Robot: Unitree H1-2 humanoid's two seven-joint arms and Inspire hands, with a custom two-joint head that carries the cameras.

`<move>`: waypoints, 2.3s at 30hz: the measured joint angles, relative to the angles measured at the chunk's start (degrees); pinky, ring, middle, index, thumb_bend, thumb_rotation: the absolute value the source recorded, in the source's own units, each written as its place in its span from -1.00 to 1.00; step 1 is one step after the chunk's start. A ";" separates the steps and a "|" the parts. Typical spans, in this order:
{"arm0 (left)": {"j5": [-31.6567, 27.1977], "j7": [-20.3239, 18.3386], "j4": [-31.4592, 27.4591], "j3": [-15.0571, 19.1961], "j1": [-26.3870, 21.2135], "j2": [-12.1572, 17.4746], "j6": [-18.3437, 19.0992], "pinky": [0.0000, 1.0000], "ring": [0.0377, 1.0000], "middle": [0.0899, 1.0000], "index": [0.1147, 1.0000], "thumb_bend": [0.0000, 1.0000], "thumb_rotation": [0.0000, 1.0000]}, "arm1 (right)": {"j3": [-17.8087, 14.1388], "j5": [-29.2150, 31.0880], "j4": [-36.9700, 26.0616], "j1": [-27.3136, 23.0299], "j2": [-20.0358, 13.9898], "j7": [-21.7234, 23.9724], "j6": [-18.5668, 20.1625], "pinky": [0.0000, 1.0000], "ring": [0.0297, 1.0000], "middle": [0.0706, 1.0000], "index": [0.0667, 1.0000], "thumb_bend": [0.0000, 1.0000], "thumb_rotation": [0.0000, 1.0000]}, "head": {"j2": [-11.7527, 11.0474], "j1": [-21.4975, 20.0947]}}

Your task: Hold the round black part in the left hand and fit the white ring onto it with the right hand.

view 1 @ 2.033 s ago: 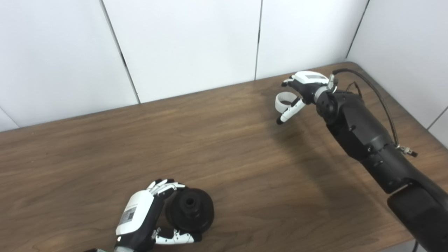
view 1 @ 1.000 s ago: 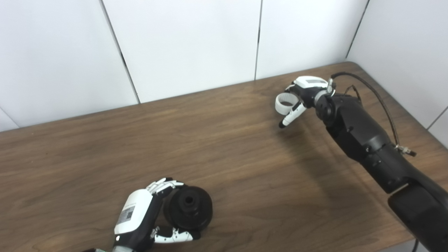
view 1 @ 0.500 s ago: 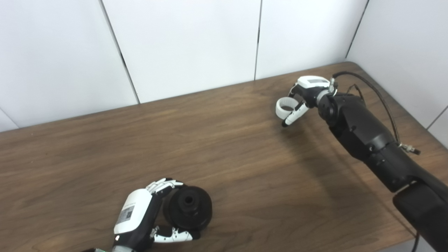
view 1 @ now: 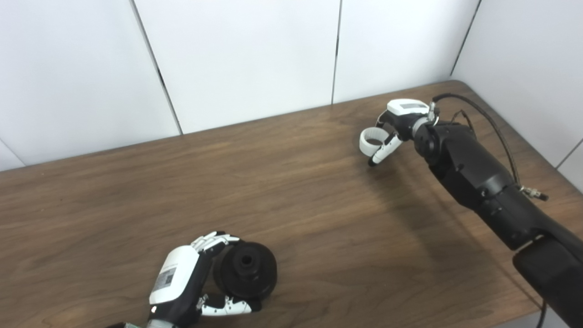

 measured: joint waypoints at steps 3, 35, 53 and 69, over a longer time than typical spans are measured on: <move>0.00 -0.02 -0.04 0.00 0.02 0.00 0.03 0.77 0.77 0.57 -0.16 0.05 -0.90 | 0.02 0.05 0.00 0.02 -0.01 -0.22 -0.07 1.00 1.00 0.81 0.29 0.67 -0.25 | 0.09 0.00; 1.44 -1.00 -1.43 -0.62 0.06 -0.38 1.93 0.78 0.77 0.56 -0.16 0.05 -0.89 | -0.25 4.50 -9.10 3.23 -2.13 -1.73 -2.25 1.00 0.95 0.67 -0.10 0.04 -0.71 | 1.14 2.37; 4.94 -1.46 -1.44 -3.07 0.04 -2.21 2.37 0.99 0.77 0.53 -0.17 0.05 -0.89 | 1.83 4.17 -49.55 5.16 -1.59 18.21 -2.94 1.00 0.92 0.62 -0.11 0.05 -0.71 | 3.42 10.10; 12.63 -1.16 -1.55 -6.57 -2.12 -4.10 4.08 0.94 0.71 0.51 -0.17 0.05 -0.89 | 2.66 4.00 -58.53 11.52 8.02 25.04 -5.66 1.00 0.96 0.63 -0.11 0.04 -0.70 | 6.33 16.17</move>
